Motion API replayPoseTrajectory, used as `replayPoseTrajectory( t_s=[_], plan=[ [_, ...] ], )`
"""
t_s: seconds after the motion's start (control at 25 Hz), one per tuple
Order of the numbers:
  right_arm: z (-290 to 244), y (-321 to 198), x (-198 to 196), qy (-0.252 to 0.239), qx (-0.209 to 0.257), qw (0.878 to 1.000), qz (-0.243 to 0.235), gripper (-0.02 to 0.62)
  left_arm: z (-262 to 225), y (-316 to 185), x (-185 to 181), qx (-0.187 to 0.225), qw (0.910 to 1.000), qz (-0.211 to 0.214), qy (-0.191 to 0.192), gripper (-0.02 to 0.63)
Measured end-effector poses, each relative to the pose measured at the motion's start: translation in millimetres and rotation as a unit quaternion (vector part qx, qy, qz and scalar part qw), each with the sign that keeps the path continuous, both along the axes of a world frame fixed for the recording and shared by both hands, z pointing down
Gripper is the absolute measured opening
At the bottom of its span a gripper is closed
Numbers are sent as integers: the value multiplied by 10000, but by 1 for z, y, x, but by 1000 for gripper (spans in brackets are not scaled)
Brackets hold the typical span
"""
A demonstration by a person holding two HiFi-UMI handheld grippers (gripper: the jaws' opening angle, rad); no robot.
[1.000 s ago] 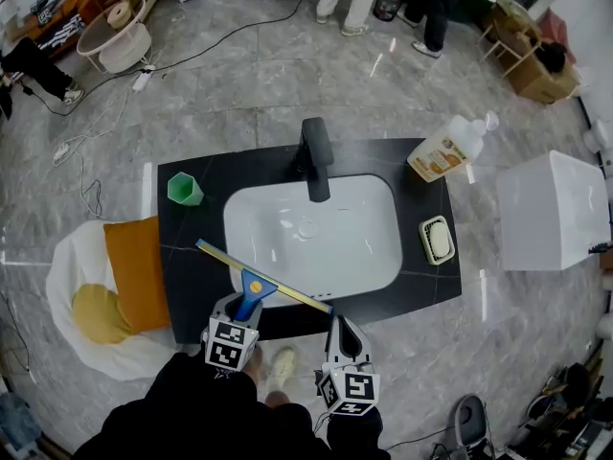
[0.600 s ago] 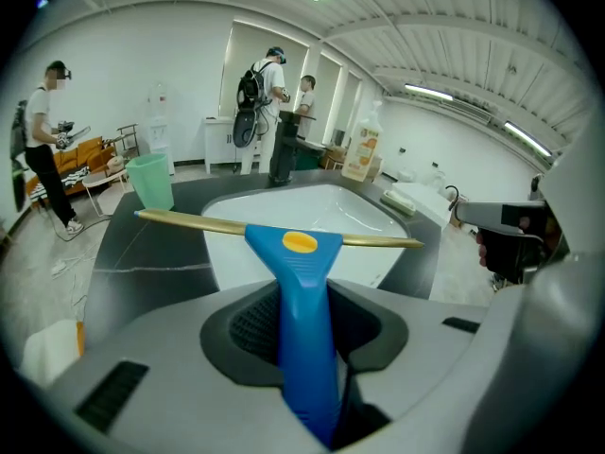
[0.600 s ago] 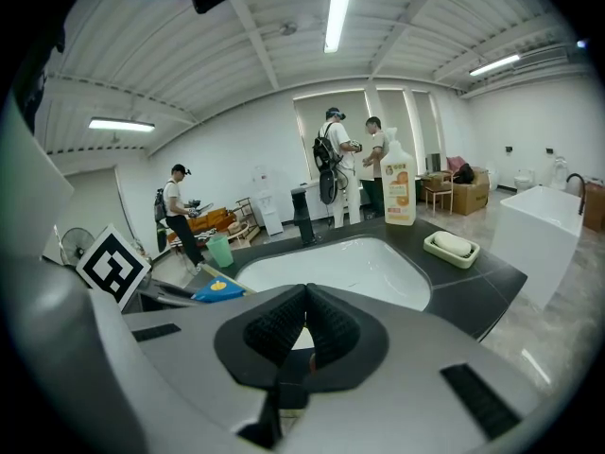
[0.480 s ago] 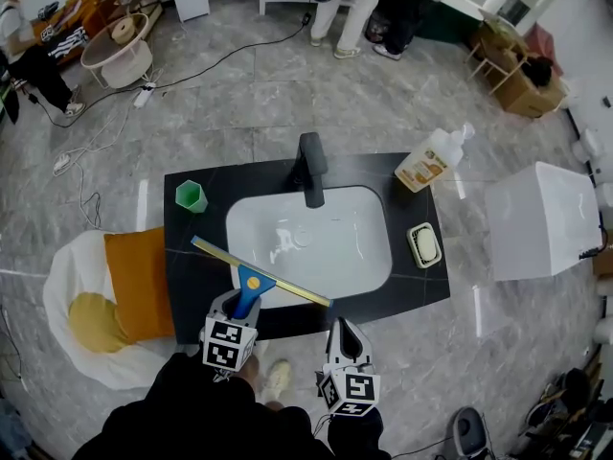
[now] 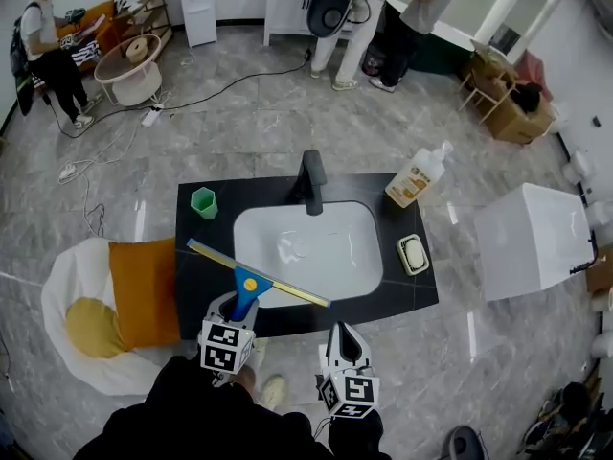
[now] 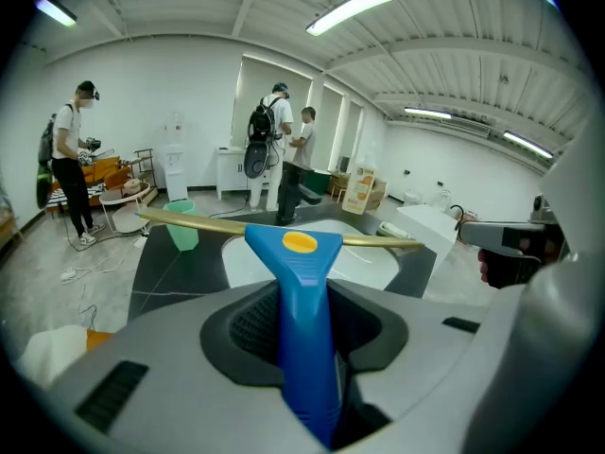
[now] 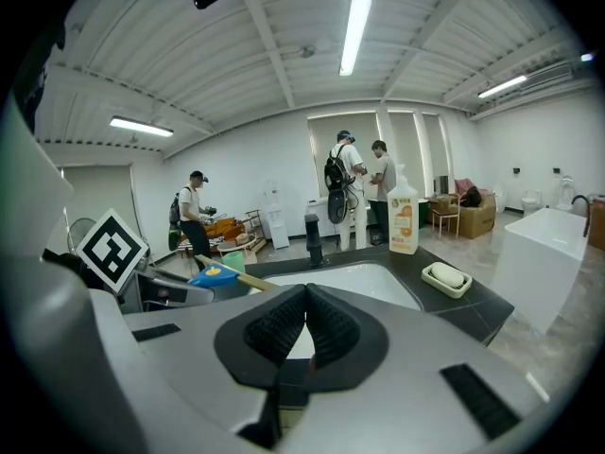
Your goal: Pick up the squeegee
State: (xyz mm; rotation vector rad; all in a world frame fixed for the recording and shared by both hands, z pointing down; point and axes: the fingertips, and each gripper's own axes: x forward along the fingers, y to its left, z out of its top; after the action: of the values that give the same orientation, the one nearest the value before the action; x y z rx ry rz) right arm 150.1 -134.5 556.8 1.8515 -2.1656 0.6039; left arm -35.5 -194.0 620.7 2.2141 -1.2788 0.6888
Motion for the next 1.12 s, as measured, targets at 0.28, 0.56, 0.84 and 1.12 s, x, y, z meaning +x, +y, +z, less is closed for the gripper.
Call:
replayPoseTrajectory(
  t_s=[0.28, 0.56, 0.84, 1.12],
  plan=[
    [-36, 26, -2, 56, 377, 9992, -93, 14, -45, 26, -7, 422, 9988, -192, 131, 135],
    [-65, 58, 1, 126, 717, 9972, -196, 14, -91, 60, -9, 857, 9955, -344, 233, 135],
    [-83, 94, 0, 145, 995, 9945, -288, 14, -121, 104, -15, 1206, 9914, -447, 248, 135],
    [-100, 129, -5, 132, 1182, 9922, -373, 14, -139, 144, -25, 1405, 9883, -553, 227, 134]
  ],
)
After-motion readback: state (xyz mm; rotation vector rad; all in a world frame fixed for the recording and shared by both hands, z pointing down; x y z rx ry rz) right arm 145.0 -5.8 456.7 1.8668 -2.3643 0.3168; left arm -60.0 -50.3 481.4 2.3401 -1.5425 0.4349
